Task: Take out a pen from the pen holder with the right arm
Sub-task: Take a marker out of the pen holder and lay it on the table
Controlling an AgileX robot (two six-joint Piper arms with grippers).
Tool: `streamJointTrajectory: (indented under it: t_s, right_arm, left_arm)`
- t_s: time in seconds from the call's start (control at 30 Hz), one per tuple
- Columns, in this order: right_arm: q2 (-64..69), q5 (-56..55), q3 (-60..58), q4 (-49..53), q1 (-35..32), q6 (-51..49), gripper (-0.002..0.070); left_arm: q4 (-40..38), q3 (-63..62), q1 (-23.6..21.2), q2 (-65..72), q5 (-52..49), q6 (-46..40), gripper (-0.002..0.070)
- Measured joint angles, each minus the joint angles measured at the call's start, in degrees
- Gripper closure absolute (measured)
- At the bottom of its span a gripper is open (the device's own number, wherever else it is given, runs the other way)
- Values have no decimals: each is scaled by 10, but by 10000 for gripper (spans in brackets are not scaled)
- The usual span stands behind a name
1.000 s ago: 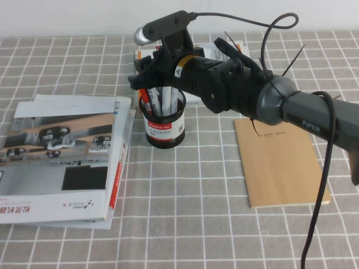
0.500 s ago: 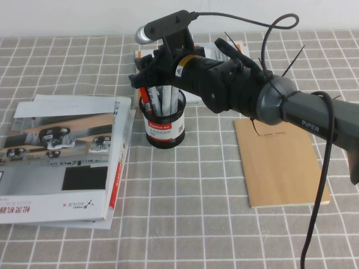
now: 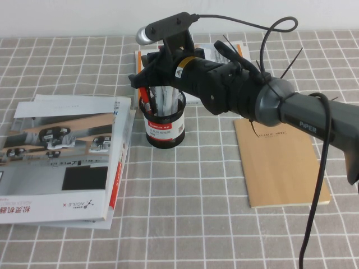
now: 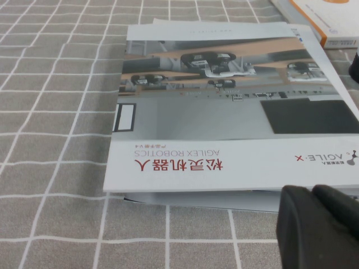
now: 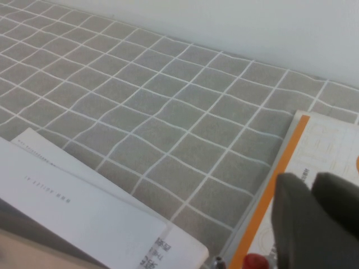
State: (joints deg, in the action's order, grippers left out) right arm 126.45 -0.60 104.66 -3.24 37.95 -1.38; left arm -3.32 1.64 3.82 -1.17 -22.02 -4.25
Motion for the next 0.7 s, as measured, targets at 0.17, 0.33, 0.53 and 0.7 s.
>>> streamJointTrajectory:
  t_s: [0.17,0.33,0.53,0.7]
  right_arm:
    - [0,0,0,0,0,0,684]
    - [-9,6,0,0,0,0,687]
    - [-37,13,0,0,0,0,688]
    - [-58,26,0,0,0,0,688]
  left_arm:
    - [0,0,0,0,0,0,680]
    - [0,0,0,0,0,0,680]
    - [0,0,0,0,0,0,680]
    - [0,0,0,0,0,0,680]
